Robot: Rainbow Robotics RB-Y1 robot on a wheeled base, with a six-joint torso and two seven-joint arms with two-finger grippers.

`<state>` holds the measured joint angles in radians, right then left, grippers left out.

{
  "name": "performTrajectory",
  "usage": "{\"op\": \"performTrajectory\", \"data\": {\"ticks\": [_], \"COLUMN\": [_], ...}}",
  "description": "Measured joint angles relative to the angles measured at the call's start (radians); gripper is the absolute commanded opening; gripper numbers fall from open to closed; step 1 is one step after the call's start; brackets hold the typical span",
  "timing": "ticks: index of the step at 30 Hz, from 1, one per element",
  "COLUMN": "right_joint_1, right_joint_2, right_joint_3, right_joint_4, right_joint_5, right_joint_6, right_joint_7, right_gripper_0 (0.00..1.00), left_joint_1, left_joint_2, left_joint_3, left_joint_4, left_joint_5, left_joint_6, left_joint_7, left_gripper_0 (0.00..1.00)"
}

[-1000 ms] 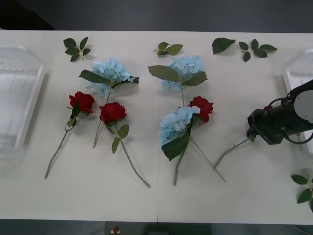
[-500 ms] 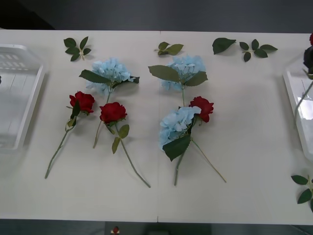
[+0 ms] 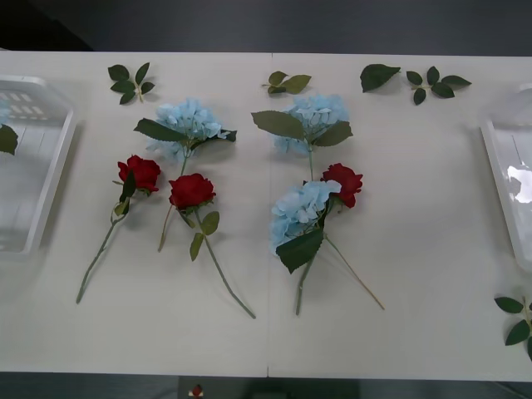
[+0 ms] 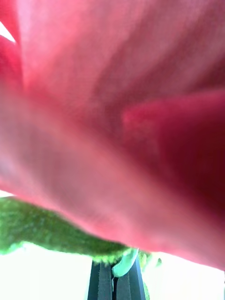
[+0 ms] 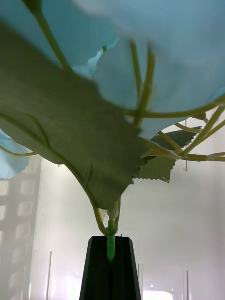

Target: Put the red flowers into the right box and the blue flowers into the left box

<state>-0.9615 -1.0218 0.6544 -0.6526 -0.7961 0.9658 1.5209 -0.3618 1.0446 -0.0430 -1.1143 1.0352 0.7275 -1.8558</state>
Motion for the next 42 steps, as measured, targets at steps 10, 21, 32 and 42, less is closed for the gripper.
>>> {"op": "performTrajectory", "data": {"ticks": [10, 21, 32, 42], "right_joint_1": [0.016, 0.016, 0.013, 0.011], "right_joint_2": [0.085, 0.085, 0.012, 0.031], "right_joint_3": [0.001, 0.089, 0.048, 0.053], "right_joint_4": [0.126, 0.087, -0.303, -0.756], "right_joint_5": [0.095, -0.042, -0.349, -0.368], "right_joint_6": [-0.104, -0.054, 0.220, 0.319], "right_joint_7": [0.014, 0.056, -0.100, -0.192], "right_gripper_0": [0.64, 1.00, 1.00, 1.00], "left_joint_1": [-0.006, -0.066, -0.071, 0.059], "left_joint_2": [0.000, 0.000, -0.059, -0.171], "left_joint_3": [0.000, 0.000, -0.001, -0.126], "left_joint_4": [0.000, -0.095, -0.386, -0.634], "left_joint_5": [-0.005, 0.116, 0.118, -0.170], "left_joint_6": [0.000, 0.160, 0.345, 0.319], "left_joint_7": [0.023, 0.023, 0.256, 0.307], "left_gripper_0": [0.46, 0.77, 0.77, 0.80]}}
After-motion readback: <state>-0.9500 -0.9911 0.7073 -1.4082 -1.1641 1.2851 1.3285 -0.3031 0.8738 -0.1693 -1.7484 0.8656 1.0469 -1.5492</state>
